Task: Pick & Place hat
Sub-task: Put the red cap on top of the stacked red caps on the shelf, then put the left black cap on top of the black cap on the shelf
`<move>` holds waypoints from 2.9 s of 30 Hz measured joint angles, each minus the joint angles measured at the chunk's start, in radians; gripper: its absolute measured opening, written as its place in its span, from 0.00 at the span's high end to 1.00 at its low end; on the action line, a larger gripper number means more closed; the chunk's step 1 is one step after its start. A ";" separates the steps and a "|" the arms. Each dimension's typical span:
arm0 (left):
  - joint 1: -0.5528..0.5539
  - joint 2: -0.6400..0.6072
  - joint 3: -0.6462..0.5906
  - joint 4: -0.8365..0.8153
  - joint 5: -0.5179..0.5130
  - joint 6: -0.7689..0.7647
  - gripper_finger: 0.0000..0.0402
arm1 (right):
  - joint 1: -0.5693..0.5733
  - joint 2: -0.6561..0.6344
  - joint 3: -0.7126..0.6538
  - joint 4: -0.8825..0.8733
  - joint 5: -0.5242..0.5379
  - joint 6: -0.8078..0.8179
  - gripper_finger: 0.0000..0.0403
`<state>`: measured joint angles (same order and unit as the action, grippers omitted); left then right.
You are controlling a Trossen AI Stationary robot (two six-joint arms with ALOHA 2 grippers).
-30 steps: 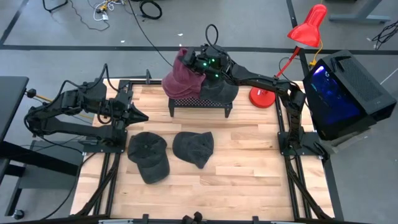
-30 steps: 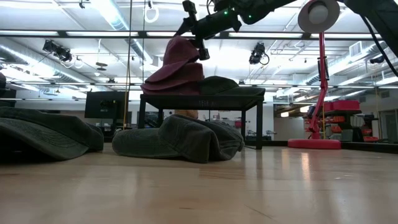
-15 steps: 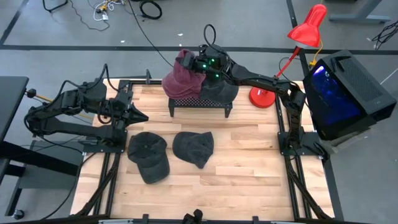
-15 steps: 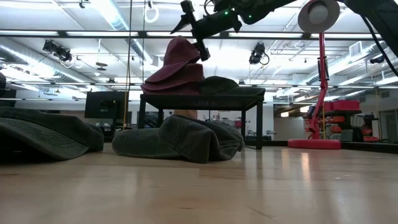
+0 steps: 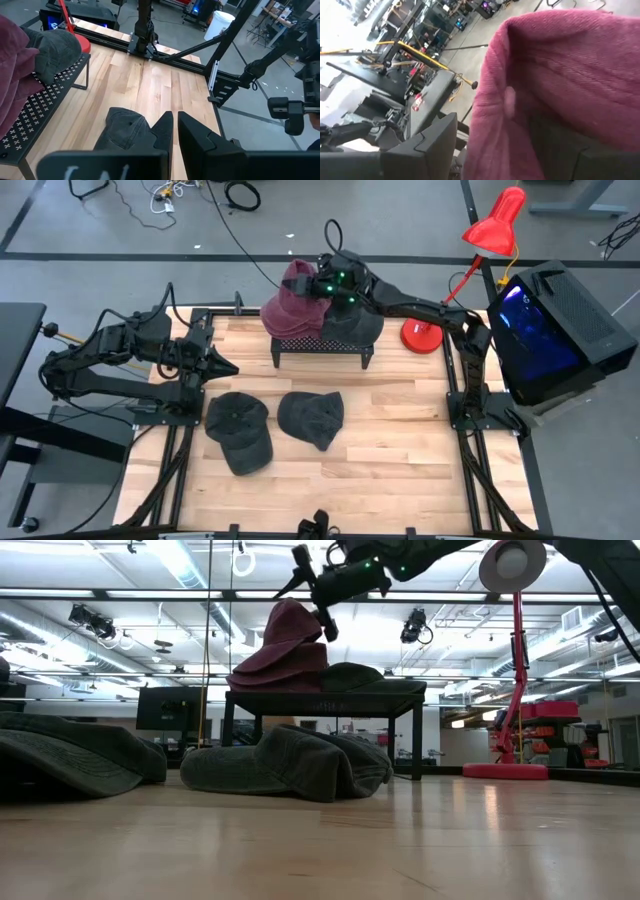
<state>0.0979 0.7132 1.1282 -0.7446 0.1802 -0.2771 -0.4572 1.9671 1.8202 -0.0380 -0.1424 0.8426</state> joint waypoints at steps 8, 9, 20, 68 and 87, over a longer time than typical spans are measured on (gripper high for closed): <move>0.000 0.000 0.000 0.000 0.000 0.000 0.93 | -0.035 -0.023 0.000 -0.038 -0.068 -0.056 0.39; 0.000 0.000 0.000 0.000 0.000 0.000 0.93 | -0.039 -0.030 0.000 -0.047 -0.067 -0.072 0.39; 0.000 0.000 0.000 0.000 -0.003 0.001 0.93 | -0.068 -0.145 0.000 -0.243 -0.029 -0.278 0.39; 0.000 0.149 0.000 0.068 -0.187 0.055 0.93 | 0.007 -0.208 0.000 -0.073 -0.121 -0.763 1.00; 0.000 0.151 0.000 0.067 -0.248 0.053 0.93 | -0.032 -0.090 0.000 0.020 -0.148 -0.774 1.00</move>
<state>0.0981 0.8639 1.1278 -0.6773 -0.0681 -0.2241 -0.4896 1.8773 1.8202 -0.0180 -0.2901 0.0691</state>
